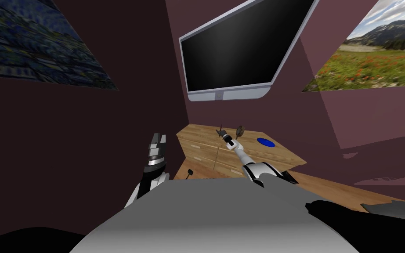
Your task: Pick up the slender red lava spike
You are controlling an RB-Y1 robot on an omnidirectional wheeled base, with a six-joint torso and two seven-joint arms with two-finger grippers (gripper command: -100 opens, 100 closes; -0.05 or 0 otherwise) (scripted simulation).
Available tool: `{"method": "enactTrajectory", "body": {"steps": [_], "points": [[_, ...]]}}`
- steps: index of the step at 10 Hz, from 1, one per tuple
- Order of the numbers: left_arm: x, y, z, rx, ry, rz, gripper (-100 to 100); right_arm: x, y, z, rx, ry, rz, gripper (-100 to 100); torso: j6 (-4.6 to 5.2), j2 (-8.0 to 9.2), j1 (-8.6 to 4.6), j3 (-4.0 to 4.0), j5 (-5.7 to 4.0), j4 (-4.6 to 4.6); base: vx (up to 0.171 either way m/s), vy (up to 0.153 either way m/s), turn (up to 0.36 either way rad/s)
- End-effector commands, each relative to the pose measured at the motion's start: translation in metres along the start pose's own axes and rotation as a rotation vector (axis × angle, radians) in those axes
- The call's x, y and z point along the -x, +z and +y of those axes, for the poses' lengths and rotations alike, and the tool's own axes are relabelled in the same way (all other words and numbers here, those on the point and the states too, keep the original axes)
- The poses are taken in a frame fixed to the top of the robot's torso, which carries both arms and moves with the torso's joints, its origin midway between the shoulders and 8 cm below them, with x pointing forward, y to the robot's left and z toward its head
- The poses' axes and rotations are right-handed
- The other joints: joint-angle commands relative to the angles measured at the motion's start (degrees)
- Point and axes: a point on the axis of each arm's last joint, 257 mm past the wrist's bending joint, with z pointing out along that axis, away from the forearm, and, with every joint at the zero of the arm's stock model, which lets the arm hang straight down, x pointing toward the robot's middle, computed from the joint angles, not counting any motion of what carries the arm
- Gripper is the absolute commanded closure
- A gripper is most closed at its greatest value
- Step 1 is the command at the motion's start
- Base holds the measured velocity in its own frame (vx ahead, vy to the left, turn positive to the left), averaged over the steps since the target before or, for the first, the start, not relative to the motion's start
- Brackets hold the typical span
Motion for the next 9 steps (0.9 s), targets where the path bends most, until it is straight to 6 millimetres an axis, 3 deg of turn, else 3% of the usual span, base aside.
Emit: {"method": "enactTrajectory", "body": {"steps": [1,2,5,6,9], "points": [[0.0,0.0,0.0,0.0,0.0,0.0,0,-0.004,0.005,-0.003,-0.004,0.001,0.015,-100,0.0,0.0,0.0,0.0,0.0,0.0,-0.028,-0.002,0.016],[0.0,0.0,0.0,0.0,0.0,0.0,0,0.003,0.016,0.013,0.031,-0.014,0.002,-100,0.0,-0.04,0.0,-0.02,0.0,-0.01,-0.057,-0.007,-0.159],[0.0,0.0,0.0,0.0,0.0,0.0,0,0.002,0.024,0.01,0.023,-0.013,0.014,-100,-0.01,-0.03,0.01,-0.01,0.0,0.0,-0.029,-0.002,-0.031],[0.0,0.0,0.0,0.0,0.0,0.0,0,0.003,0.024,0.01,0.022,-0.013,0.015,100,0.01,-0.09,0.01,-0.05,0.0,-0.03,0.0,0.0,0.0],[0.0,0.0,0.0,0.0,0.0,0.0,0,0.003,0.024,0.009,0.023,-0.015,0.015,100,-0.01,-0.14,0.01,-0.09,-0.04,-0.06,0.0,0.0,0.0]]}}
